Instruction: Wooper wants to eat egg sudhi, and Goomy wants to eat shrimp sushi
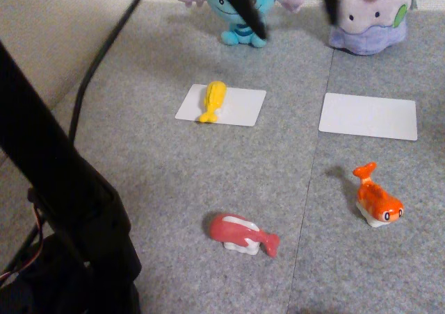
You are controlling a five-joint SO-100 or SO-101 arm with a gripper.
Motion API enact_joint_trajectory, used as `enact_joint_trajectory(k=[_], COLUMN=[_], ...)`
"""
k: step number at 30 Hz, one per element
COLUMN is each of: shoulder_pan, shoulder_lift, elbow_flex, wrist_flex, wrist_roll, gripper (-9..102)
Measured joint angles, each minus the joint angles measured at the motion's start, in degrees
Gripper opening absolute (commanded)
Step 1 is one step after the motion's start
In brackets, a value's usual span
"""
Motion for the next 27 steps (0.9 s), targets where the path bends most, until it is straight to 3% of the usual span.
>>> enact_joint_trajectory(k=[6, 11, 15, 27], shoulder_pan=[11.7, 14.6, 16.3, 17.6], shoulder_lift=[-7.4, -15.4, -20.9, -25.1], elbow_flex=[0.0, 0.0, 0.0, 0.0], wrist_flex=[0.0, 0.0, -2.2, -10.8], wrist_roll=[-22.0, -32.8, -37.0, -37.3], gripper=[25, 25, 25, 25])
